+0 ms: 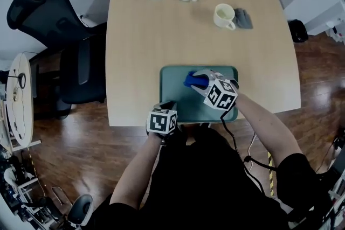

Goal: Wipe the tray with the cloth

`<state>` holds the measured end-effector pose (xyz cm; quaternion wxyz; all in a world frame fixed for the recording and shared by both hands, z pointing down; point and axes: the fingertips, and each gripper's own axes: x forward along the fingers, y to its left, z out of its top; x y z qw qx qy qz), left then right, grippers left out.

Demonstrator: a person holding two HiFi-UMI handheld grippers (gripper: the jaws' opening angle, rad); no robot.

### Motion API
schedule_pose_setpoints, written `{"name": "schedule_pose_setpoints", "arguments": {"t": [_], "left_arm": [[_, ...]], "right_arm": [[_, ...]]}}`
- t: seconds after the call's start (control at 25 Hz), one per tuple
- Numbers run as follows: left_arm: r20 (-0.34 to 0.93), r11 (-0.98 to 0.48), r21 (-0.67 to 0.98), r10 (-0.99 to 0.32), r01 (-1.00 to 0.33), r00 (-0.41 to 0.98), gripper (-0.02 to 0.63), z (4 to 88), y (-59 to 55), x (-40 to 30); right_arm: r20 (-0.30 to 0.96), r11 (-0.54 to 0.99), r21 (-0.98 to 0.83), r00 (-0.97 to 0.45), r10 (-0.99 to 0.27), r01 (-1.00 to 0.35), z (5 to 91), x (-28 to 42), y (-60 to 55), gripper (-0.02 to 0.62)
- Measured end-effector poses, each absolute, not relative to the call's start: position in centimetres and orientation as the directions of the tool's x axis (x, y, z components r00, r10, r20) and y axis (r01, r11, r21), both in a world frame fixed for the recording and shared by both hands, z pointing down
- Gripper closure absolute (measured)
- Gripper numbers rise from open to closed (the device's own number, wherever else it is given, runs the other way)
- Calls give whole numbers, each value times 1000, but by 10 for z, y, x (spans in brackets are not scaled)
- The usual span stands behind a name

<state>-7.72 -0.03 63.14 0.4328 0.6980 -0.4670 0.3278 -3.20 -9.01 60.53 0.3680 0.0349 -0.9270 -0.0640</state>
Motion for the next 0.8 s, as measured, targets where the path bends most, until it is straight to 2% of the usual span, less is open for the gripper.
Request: {"name": "schedule_pose_setpoints", "arguments": {"t": [0.04, 0.08, 0.2, 0.32, 0.52, 0.8], "left_arm": [[860, -177, 288, -385, -941, 336, 591, 633, -1, -81], [857, -172, 285, -395, -943, 331, 601, 634, -1, -83], [857, -174, 284, -395, -943, 331, 601, 633, 0, -83], [858, -179, 276, -397, -944, 326, 601, 633, 0, -82], [854, -174, 266, -413, -948, 316, 600, 631, -1, -82], [862, -171, 236, -417, -957, 287, 600, 630, 2, -79]], "right_arm": [[681, 991, 131, -727, -84, 7, 605, -29, -75, 483], [685, 993, 114, -727, -51, 37, 605, -26, -55, 483], [704, 987, 77, -709, 45, 140, 608, -7, 12, 483], [716, 983, 80, -696, 59, 165, 612, 16, 48, 483], [702, 995, 85, -711, -21, 54, 615, 31, 13, 483], [675, 978, 139, -708, -208, -154, 615, 46, -85, 485]]}}
